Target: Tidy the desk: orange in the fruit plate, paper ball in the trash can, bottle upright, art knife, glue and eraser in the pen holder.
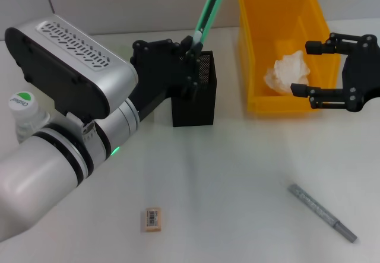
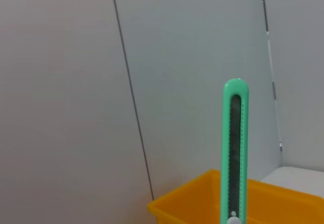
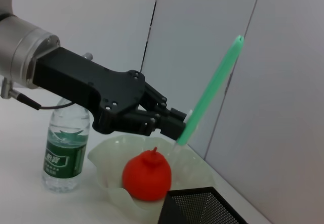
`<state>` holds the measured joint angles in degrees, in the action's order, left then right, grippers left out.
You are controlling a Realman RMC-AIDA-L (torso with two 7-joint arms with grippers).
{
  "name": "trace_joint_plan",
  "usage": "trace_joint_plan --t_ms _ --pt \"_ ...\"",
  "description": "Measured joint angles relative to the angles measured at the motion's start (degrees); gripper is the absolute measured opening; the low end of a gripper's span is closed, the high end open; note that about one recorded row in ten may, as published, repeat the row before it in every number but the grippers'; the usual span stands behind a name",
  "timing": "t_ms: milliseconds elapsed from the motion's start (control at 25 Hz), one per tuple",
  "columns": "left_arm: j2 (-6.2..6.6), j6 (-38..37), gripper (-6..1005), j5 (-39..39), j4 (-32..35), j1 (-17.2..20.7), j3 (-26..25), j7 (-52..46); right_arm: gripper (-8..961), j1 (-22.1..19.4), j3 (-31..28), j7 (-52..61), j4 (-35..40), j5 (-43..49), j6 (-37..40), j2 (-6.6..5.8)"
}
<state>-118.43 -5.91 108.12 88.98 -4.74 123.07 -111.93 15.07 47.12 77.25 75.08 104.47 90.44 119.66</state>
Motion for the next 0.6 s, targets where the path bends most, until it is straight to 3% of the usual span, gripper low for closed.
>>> trace_joint_plan --t_ms 400,600 --pt "0.12 -7.6 101 0.5 2.0 -0.2 -4.3 2.6 761 -0.2 0.7 -0.9 -3.4 -0.3 -0.1 -0.04" --pt "0.13 -13.1 101 0.6 4.1 -0.4 -7.6 11.3 761 -0.5 0.7 -1.8 -5.5 -0.9 0.1 -0.04"
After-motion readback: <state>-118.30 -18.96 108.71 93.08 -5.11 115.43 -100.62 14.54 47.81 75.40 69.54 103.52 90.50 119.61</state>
